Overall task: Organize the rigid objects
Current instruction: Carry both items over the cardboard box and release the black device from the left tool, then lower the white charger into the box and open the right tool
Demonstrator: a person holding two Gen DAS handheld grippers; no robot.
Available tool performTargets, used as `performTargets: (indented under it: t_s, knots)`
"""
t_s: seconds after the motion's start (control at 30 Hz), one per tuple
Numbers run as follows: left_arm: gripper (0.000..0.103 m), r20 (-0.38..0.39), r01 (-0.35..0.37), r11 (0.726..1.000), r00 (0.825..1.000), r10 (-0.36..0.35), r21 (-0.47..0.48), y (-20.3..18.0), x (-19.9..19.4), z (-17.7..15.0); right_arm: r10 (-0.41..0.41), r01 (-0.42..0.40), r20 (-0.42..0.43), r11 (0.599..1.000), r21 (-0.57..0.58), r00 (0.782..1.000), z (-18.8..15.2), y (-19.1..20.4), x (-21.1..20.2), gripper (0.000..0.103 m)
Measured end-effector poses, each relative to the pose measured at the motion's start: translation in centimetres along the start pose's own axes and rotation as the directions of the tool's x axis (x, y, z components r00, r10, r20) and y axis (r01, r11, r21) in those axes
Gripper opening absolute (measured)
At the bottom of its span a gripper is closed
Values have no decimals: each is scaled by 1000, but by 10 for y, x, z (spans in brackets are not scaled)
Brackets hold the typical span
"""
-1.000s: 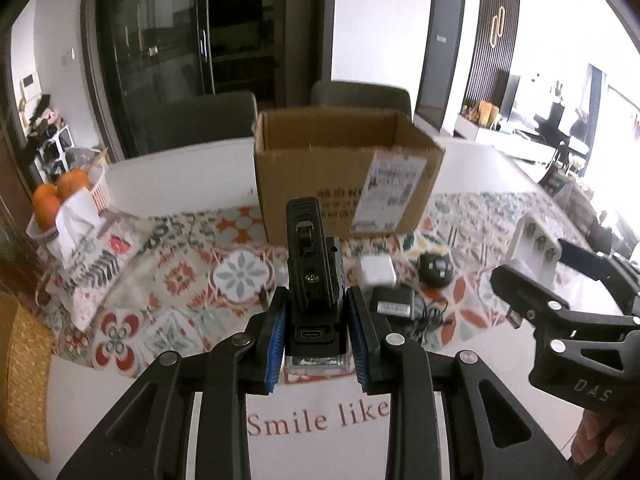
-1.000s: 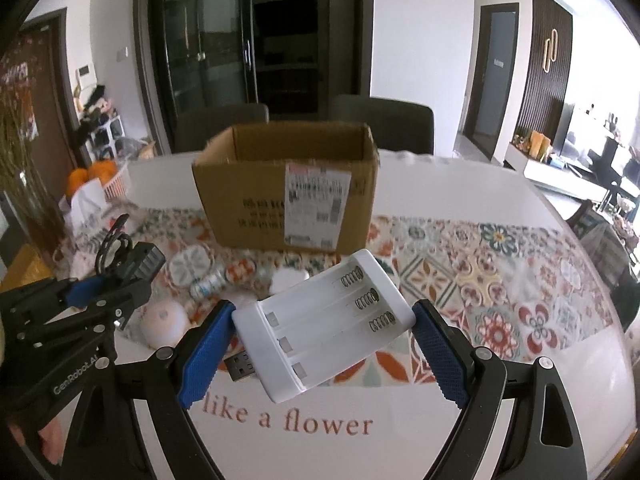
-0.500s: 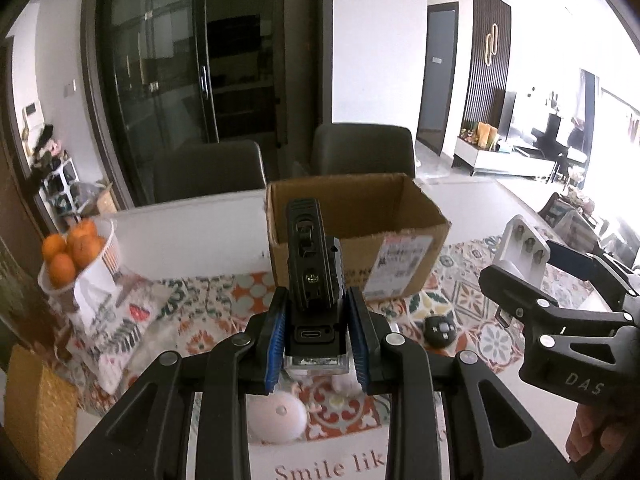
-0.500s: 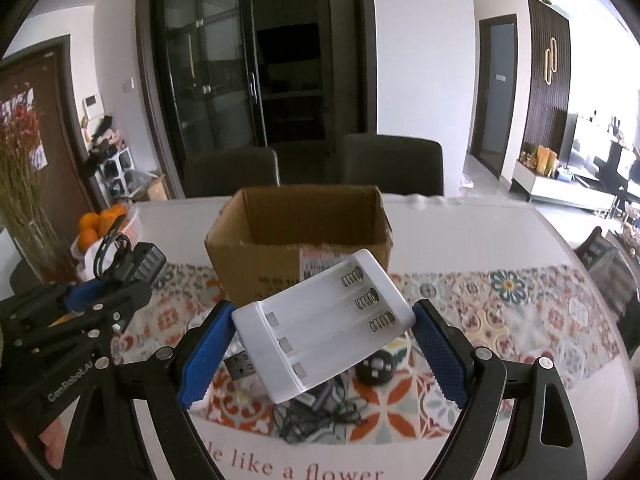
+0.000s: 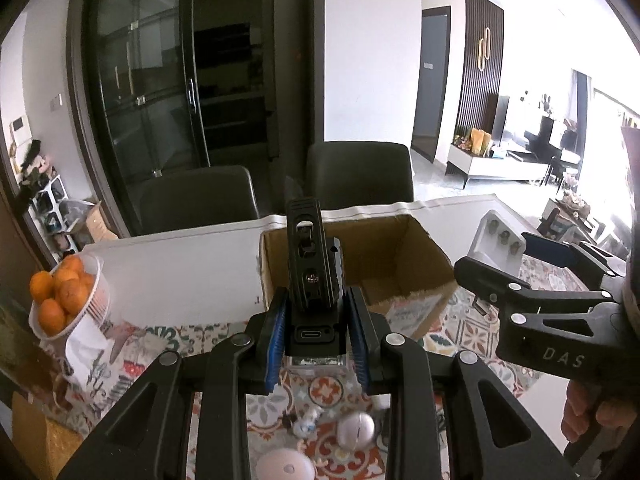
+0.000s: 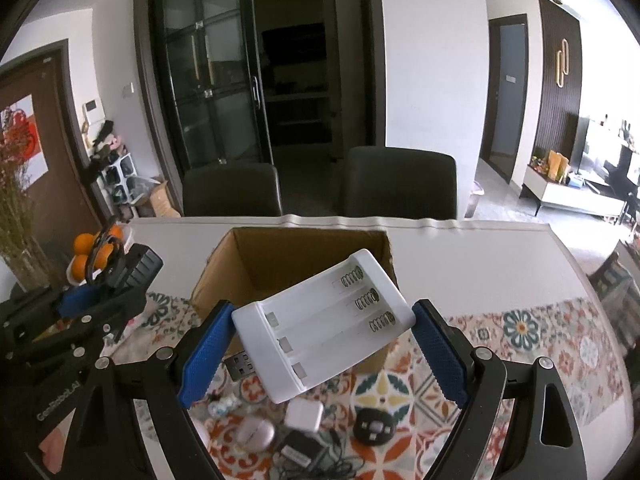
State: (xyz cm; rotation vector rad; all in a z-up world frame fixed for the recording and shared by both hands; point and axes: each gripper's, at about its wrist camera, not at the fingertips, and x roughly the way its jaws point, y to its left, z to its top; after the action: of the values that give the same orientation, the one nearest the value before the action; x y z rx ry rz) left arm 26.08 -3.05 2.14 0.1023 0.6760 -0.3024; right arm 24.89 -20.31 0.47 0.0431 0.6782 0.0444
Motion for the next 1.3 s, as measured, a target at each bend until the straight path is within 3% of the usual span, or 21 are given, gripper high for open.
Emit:
performTargets:
  t_s: [0.33, 0.5, 0.77, 1.07, 1.23, 1.3]
  knots:
    - [29, -61, 31, 999, 998, -31, 12, 5, 41, 36, 5, -6, -31, 1000, -21, 1000, 41, -5, 36, 89]
    - [29, -122, 47, 999, 992, -44, 19, 6, 67, 49, 16, -17, -97, 1000, -14, 995, 53, -12, 64, 89]
    - [29, -261, 86, 996, 962, -84, -7, 4, 114, 53, 49, -42, -234, 999, 34, 971, 54, -27, 115, 89]
    - [29, -359, 97, 995, 928, -99, -25, 10, 150, 46, 58, -42, -303, 997, 60, 951, 46, -34, 146, 89]
    - [35, -342, 60, 998, 938, -48, 24, 7, 149, 48, 56, -38, -328, 997, 60, 943, 42, -36, 155, 89]
    - [43, -331, 27, 999, 943, -12, 39, 9, 146, 46, 56, -38, -333, 997, 62, 941, 42, -35, 157, 89]
